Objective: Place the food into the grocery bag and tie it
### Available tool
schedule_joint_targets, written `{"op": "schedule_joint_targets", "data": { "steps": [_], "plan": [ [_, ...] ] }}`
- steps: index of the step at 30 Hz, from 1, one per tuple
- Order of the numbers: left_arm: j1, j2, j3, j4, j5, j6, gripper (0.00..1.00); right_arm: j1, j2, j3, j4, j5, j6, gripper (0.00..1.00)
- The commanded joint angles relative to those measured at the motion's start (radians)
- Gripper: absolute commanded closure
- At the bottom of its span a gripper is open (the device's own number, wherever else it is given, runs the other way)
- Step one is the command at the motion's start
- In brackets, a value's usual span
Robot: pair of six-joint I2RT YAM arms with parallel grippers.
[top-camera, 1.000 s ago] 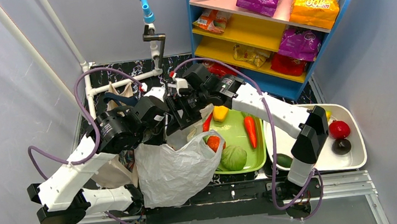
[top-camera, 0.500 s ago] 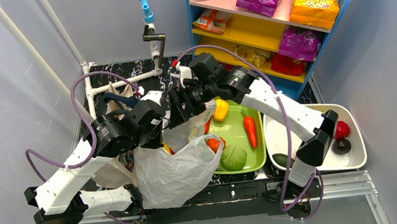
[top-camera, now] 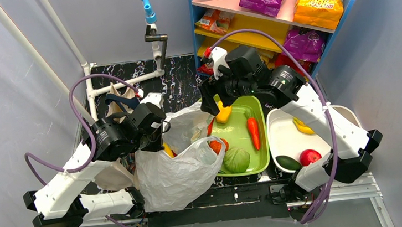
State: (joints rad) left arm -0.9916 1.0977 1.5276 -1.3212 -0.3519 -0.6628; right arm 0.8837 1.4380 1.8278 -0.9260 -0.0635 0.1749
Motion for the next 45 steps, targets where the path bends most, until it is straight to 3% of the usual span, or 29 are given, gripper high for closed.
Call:
{"op": "schedule_joint_targets", "data": {
  "steps": [1, 13, 15, 17, 21, 23, 24, 33, 45],
  "plan": [
    [-0.002, -0.028, -0.013, -0.026, -0.024, -0.013, 1.00, 0.001, 0.016, -0.063, -0.011, 0.176, -0.153, 0.08],
    [-0.003, -0.038, -0.022, -0.036, -0.029, -0.029, 1.00, 0.001, 0.156, 0.017, -0.039, 0.096, -0.266, 0.12],
    [-0.002, -0.040, -0.024, -0.038, -0.030, -0.032, 1.00, 0.001, 0.174, 0.045, -0.059, 0.076, -0.270, 0.23],
    [-0.002, -0.041, -0.026, -0.036, -0.032, -0.036, 1.00, 0.002, 0.192, 0.085, -0.094, 0.022, -0.269, 0.44],
    [-0.002, -0.024, -0.015, -0.030, -0.039, -0.024, 1.00, 0.001, 0.188, 0.084, -0.126, -0.067, -0.252, 0.73],
    [-0.003, -0.012, 0.000, -0.034, -0.059, -0.015, 1.00, 0.002, 0.178, 0.069, -0.142, -0.093, -0.238, 0.95],
    [-0.003, -0.005, 0.008, -0.039, -0.071, -0.008, 1.00, 0.002, 0.172, 0.064, -0.153, -0.102, -0.234, 0.99],
    [0.050, 0.049, 0.131, -0.032, -0.138, 0.129, 1.00, 0.001, 0.092, 0.119, -0.182, -0.125, -0.101, 0.99],
    [0.275, 0.124, 0.221, 0.100, -0.067, 0.321, 1.00, 0.002, -0.013, 0.229, -0.149, -0.103, 0.062, 0.99]
  ]
}}
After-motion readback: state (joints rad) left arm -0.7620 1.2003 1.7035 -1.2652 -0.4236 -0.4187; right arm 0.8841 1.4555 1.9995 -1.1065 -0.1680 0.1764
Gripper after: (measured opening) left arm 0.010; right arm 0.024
